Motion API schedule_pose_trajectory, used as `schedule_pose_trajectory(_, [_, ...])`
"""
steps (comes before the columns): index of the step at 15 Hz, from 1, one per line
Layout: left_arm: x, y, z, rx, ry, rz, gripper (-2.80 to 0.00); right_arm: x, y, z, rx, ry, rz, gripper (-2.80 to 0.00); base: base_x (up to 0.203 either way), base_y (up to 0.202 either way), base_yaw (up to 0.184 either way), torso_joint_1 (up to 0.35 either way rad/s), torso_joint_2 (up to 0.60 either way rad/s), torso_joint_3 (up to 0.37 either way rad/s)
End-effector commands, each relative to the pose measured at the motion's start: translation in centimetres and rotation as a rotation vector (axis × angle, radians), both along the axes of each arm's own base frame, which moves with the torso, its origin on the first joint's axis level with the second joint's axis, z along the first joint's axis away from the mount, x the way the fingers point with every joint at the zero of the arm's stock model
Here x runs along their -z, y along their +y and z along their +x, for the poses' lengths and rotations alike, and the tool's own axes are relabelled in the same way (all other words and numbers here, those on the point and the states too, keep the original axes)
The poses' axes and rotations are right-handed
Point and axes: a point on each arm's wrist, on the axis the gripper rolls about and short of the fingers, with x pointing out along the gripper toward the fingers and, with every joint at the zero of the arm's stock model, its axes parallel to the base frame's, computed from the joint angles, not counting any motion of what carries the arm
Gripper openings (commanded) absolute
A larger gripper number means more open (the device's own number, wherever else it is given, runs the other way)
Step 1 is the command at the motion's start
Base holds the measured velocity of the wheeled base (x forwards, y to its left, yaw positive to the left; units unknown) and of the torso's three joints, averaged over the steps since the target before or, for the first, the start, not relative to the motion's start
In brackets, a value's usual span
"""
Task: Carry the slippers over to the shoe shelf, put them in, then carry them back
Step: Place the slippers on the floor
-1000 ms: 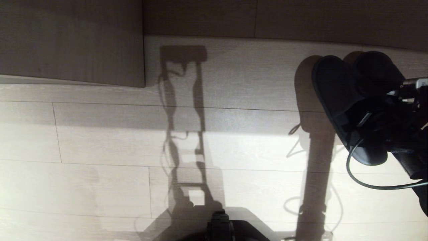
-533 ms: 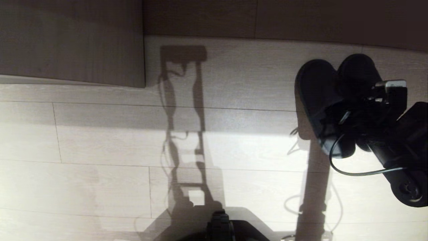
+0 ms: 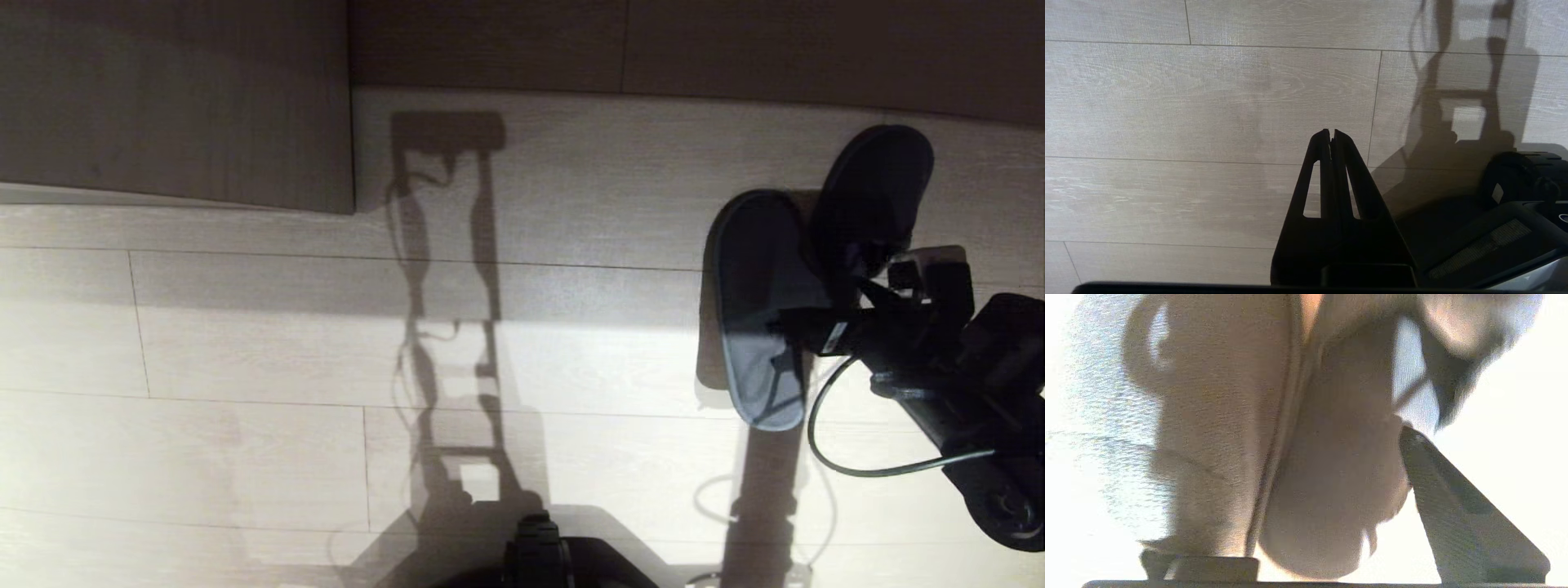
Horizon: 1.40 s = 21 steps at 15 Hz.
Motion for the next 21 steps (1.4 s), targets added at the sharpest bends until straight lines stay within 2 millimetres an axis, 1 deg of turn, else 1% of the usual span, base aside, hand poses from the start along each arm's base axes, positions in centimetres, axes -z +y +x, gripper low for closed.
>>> schedule_pose_trajectory(1, [0.0,0.0,0.0,-0.002,-0.001,0.000,-2.80,-0.1,0.0,-1.1,0.001,0.002,-0.001,0.00,0.000,0.000,0.000,0.000,0.00,0.000])
schedule_pose_trajectory(4, [0.0,0.0,0.0,-0.001,-0.001,0.000,-2.80,0.6,0.0,-2.5,-0.002,0.045,-0.003,0.00,0.000,0.000,0.000,0.000,0.00,0.000])
schedule_pose_trajectory(5, [0.0,0.0,0.0,0.000,-0.001,0.000,-2.80,1.1,0.0,-2.8,-0.001,0.069,-0.003,0.00,0.000,0.000,0.000,0.000,0.00,0.000])
schedule_pose_trajectory(7, [0.0,0.0,0.0,-0.002,0.000,0.000,-2.80,1.5,0.0,-3.0,0.003,0.089,-0.003,0.00,0.000,0.000,0.000,0.000,0.00,0.000])
schedule_pose_trajectory(9, [0.0,0.0,0.0,0.000,0.000,0.000,-2.80,2.2,0.0,-4.0,0.000,0.154,-0.005,0.00,0.000,0.000,0.000,0.000,0.00,0.000])
schedule_pose_trajectory(11, [0.0,0.0,0.0,-0.002,0.000,0.000,-2.80,2.8,0.1,-4.4,-0.007,0.192,0.006,0.00,0.000,0.000,0.000,0.000,0.00,0.000])
schedule_pose_trajectory(14, [0.0,0.0,0.0,-0.001,-0.001,0.000,-2.80,2.6,0.1,-4.4,-0.035,0.176,0.067,0.00,0.000,0.000,0.000,0.000,0.00,0.000])
schedule_pose_trajectory(16, [0.0,0.0,0.0,0.000,0.000,0.000,-2.80,2.1,0.3,-4.7,-0.110,0.163,0.125,0.00,0.000,0.000,0.000,0.000,0.00,0.000])
schedule_pose_trajectory(18, [0.0,0.0,0.0,-0.002,0.000,0.000,-2.80,2.2,0.3,-4.7,-0.116,0.164,0.131,0.00,0.000,0.000,0.000,0.000,0.00,0.000])
schedule_pose_trajectory(20, [0.0,0.0,0.0,-0.001,0.000,0.000,-2.80,2.0,0.4,-4.5,-0.196,0.156,0.202,0.00,0.000,0.000,0.000,0.000,0.00,0.000])
schedule_pose_trajectory(21, [0.0,0.0,0.0,0.000,0.000,0.000,-2.80,1.8,0.3,-4.5,-0.197,0.145,0.200,0.00,0.000,0.000,0.000,0.000,0.00,0.000])
